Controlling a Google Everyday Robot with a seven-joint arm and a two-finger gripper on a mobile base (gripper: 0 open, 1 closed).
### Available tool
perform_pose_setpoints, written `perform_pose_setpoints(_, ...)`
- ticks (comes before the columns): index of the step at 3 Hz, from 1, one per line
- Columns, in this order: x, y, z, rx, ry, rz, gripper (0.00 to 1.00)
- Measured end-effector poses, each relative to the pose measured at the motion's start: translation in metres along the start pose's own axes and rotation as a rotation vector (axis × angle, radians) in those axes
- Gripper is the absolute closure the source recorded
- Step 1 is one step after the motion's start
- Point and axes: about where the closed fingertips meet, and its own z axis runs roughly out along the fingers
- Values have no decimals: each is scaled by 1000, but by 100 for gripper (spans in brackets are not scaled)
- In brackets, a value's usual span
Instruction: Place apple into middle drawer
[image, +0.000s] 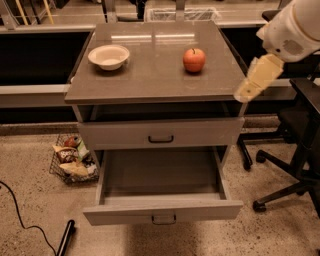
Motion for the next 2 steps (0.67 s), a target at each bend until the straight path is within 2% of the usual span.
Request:
perform_pose_setpoints(1,-25,-26,53,-34,-129,50,0)
perform_pose_setpoints(2,-25,-26,53,-34,-129,50,0)
